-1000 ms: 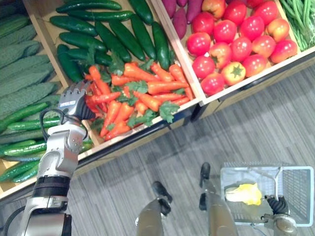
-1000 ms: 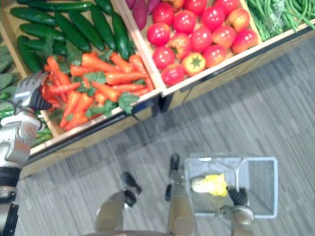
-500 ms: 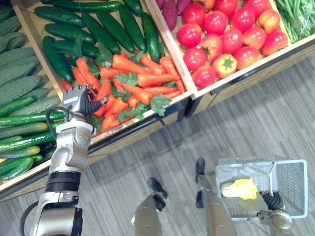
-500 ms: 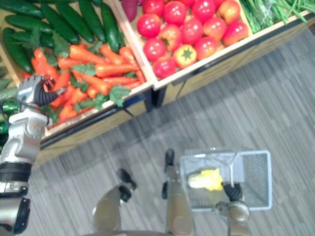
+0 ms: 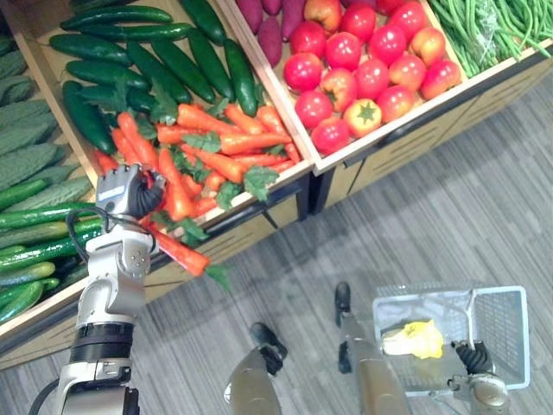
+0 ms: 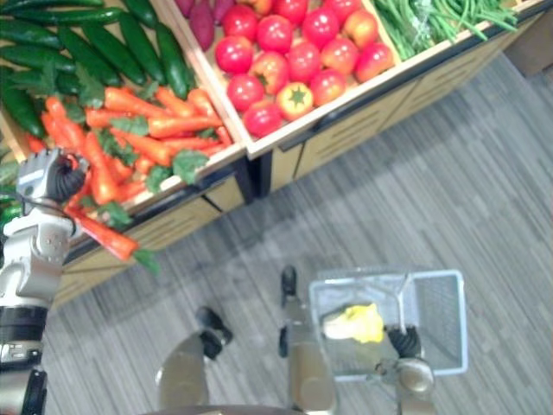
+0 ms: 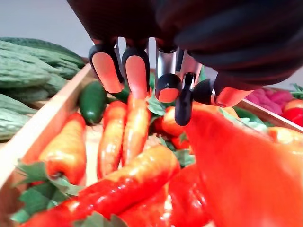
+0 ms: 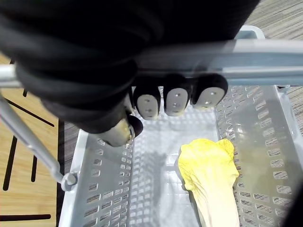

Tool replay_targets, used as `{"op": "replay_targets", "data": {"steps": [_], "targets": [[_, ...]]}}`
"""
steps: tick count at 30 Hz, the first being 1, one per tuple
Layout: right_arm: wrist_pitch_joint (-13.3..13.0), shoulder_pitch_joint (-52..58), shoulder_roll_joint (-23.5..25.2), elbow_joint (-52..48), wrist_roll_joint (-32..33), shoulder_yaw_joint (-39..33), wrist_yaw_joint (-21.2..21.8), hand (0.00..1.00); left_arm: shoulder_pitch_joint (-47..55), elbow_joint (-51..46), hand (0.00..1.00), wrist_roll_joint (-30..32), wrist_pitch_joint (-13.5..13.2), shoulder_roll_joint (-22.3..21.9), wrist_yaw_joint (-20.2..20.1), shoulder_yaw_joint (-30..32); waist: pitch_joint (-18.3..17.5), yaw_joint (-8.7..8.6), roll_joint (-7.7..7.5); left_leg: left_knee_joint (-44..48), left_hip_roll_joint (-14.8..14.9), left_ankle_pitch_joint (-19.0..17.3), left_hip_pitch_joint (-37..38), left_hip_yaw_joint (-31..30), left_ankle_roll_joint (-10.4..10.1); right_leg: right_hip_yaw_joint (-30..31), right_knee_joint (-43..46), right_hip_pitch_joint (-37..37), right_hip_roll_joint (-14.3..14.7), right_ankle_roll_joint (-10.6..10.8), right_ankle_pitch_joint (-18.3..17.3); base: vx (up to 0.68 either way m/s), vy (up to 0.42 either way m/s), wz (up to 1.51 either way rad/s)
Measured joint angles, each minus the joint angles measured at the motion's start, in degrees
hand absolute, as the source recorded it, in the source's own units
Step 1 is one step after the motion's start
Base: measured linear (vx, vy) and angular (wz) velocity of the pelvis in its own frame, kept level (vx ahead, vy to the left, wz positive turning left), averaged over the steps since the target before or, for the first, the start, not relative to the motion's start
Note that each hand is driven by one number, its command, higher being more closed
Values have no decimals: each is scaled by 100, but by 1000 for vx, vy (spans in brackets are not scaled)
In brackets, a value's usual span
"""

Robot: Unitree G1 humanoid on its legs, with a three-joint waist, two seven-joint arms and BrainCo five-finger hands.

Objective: Pick vegetable in the basket

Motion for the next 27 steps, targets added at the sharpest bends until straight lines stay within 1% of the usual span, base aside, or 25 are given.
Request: {"op": "replay_targets", "data": {"steps": [2,4,8,9,11,13,17,20,24,25,27], "targets": [[-2,-2,-2,106,-48,-11,0,100,70,-28,100,8,32,0,21,61,-45,10,-4,-18,-54,37,3,-6,-8,-7,-14,2,-32,-1,-1,-17,-5,1],[1,1,-1,209,-163,-17,2,100,183,-143,100,14,75,-7,22,76,-111,-30,-3,-17,-90,41,32,-27,-6,-16,-37,53,-62,-2,0,-12,12,5],[22,71,3,404,-211,-29,4,100,200,-354,100,17,151,-228,54,435,-252,-48,-20,-10,-153,24,89,-112,12,-35,-38,166,-129,-8,-4,-6,37,10],[37,95,8,414,-211,-34,11,100,211,-355,100,17,247,-244,56,506,-288,-47,-31,-12,-171,17,118,-111,14,-33,-38,192,-144,-17,-10,3,30,5],[38,119,11,421,-212,-34,16,100,211,-378,100,16,317,-252,57,594,-340,-48,-37,-11,-189,11,118,-114,21,-33,-37,195,-160,-33,-21,0,0,0],[38,136,15,469,-214,-52,17,100,209,-575,100,15,415,-358,107,821,-443,-49,-45,6,-215,8,128,-122,27,-35,-36,207,-181,-34,-21,0,0,0],[36,138,67,576,-223,-215,28,100,206,-973,100,-39,496,-497,460,992,-499,-44,-47,50,-218,-48,246,-144,28,-43,-35,348,-188,-82,-53,0,0,0],[42,204,137,636,-222,-327,64,100,206,-1295,100,-259,493,-767,713,1291,-666,-52,-43,63,-272,-99,319,-145,24,-55,-35,406,-216,-96,-65,5,6,-1],[46,218,141,804,-222,-492,106,100,228,-1532,100,-533,482,-1128,973,1416,-741,-62,-39,49,-343,-133,377,-246,41,-99,-37,504,-286,-106,-72,1,18,8],[57,219,143,858,-223,-495,106,100,303,-1540,0,-546,482,-1231,1013,1418,-759,-68,-42,22,-377,-133,425,-275,42,-110,-41,565,-305,-107,-73,4,26,10],[67,253,143,911,-227,-492,106,100,534,-1540,0,-551,481,-1345,1076,1417,-850,-70,-54,-33,-438,-133,457,-281,42,-112,-45,581,-340,-111,-77,7,22,6]]}}
